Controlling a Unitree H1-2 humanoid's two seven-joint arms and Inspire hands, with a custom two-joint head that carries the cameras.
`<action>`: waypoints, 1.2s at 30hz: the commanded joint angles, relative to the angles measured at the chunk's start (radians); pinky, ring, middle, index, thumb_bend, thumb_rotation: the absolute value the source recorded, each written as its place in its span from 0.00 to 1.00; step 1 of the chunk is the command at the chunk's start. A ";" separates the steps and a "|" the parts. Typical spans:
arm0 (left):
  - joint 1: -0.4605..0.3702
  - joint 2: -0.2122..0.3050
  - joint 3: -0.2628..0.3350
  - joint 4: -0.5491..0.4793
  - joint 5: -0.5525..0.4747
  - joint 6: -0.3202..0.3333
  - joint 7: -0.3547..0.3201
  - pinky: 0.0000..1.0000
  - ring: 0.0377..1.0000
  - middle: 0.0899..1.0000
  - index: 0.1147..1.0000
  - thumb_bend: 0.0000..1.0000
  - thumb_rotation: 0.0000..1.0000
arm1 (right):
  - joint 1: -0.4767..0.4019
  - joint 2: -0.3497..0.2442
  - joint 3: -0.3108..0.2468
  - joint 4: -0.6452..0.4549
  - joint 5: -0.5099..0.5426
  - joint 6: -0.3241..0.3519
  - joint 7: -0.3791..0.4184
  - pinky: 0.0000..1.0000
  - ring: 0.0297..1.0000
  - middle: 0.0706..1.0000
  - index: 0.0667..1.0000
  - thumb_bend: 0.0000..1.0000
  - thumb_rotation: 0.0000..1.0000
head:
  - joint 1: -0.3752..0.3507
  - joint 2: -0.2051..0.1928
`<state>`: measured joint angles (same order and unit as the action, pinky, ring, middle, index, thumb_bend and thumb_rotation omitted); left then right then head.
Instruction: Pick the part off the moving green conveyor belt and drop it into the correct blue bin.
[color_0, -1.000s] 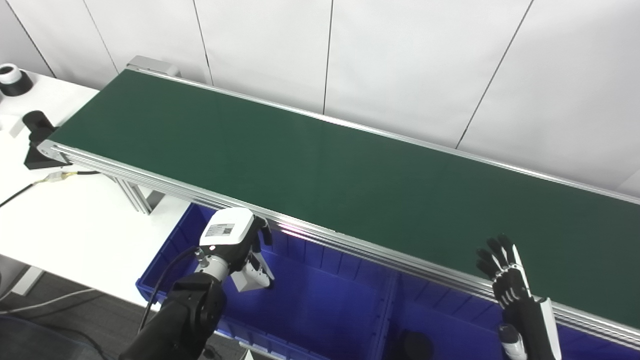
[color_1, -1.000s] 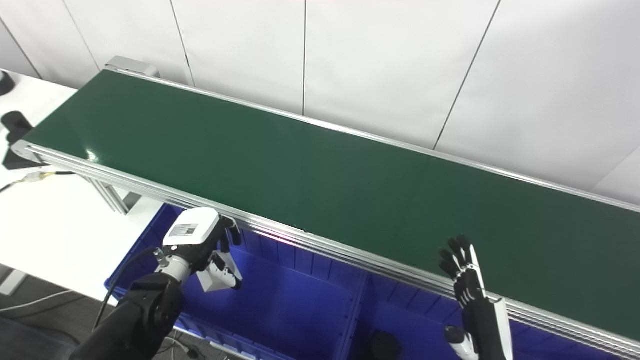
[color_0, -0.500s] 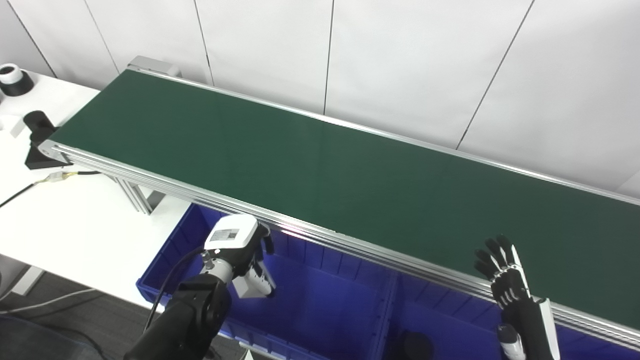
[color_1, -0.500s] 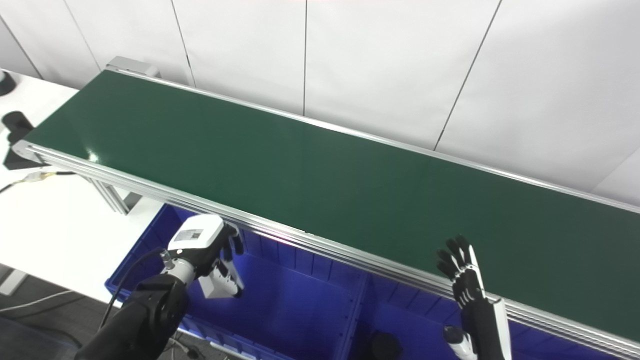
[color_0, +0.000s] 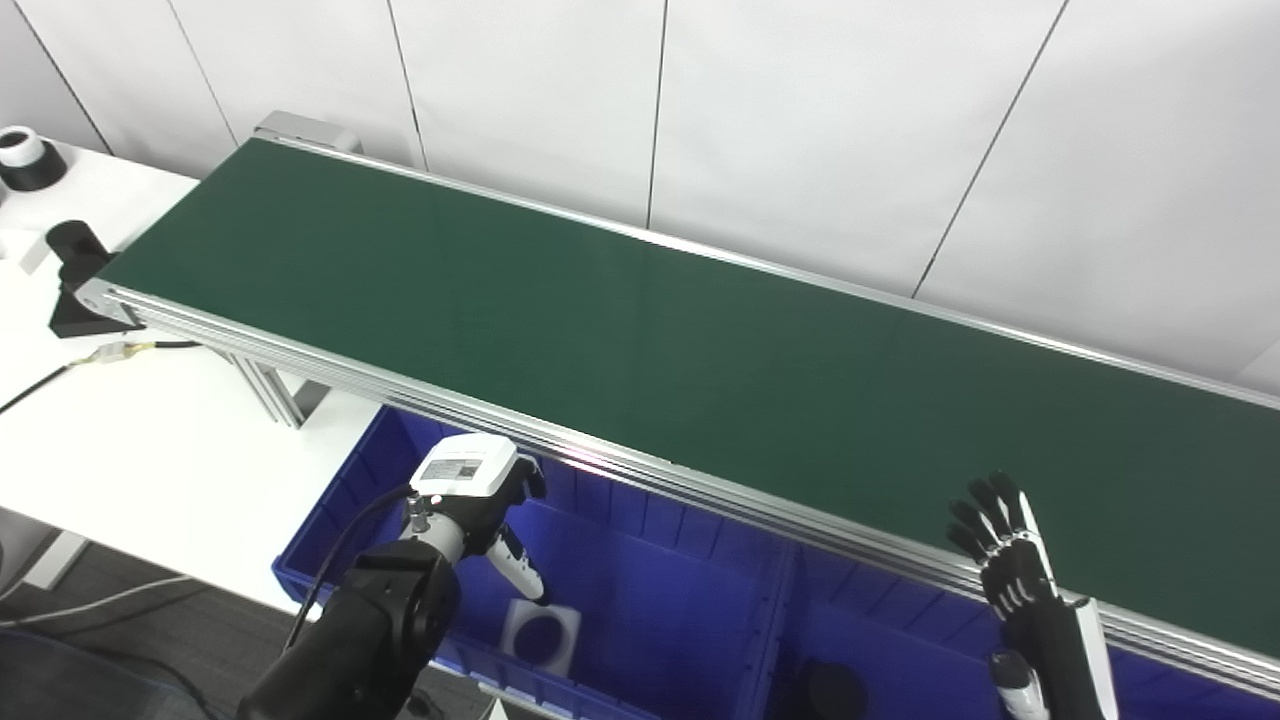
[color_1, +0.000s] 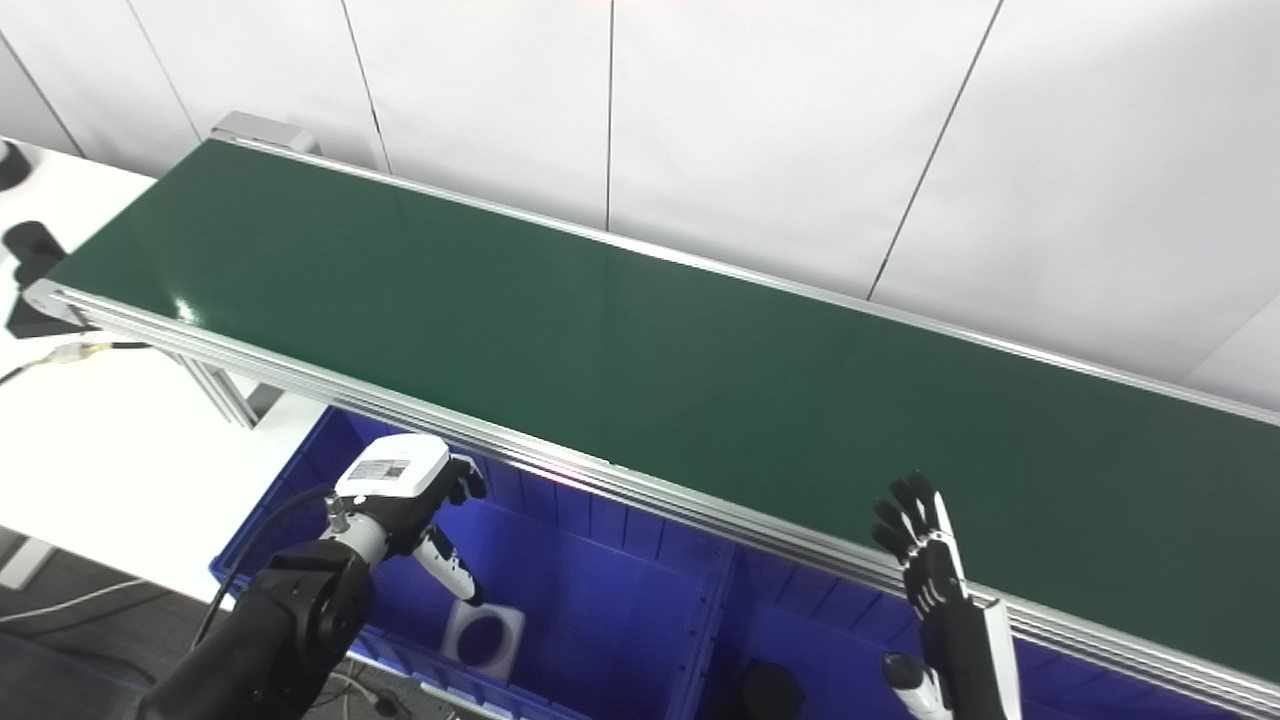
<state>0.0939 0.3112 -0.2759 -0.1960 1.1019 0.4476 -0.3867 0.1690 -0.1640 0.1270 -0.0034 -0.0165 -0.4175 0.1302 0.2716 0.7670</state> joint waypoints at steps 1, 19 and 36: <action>-0.014 0.002 0.015 -0.076 0.021 0.018 -0.023 0.46 0.55 0.58 0.66 0.99 0.29 | -0.004 0.000 -0.005 -0.041 -0.001 -0.052 -0.002 0.85 0.90 0.95 0.98 0.94 0.92 | -0.001 0.000; -0.160 -0.170 0.432 -0.402 -0.764 0.022 -0.877 0.53 0.61 0.66 0.68 0.94 0.33 | -0.010 0.109 0.045 -0.037 -0.096 -0.049 -0.037 0.83 0.88 0.92 0.95 0.96 0.88 | -0.403 0.004; 0.055 -0.267 0.301 0.117 -0.808 -0.823 -0.059 0.89 0.95 0.95 0.92 0.92 0.52 | -0.016 0.176 0.115 0.019 -0.194 -0.052 -0.133 0.82 0.89 0.96 0.94 0.99 0.84 | -0.655 -0.049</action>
<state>0.1760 0.0522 0.0451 -0.0672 0.2783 -0.1849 -0.5637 0.1678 0.0045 0.2287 0.0435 -0.1944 -0.4170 0.0284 -0.3833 0.7180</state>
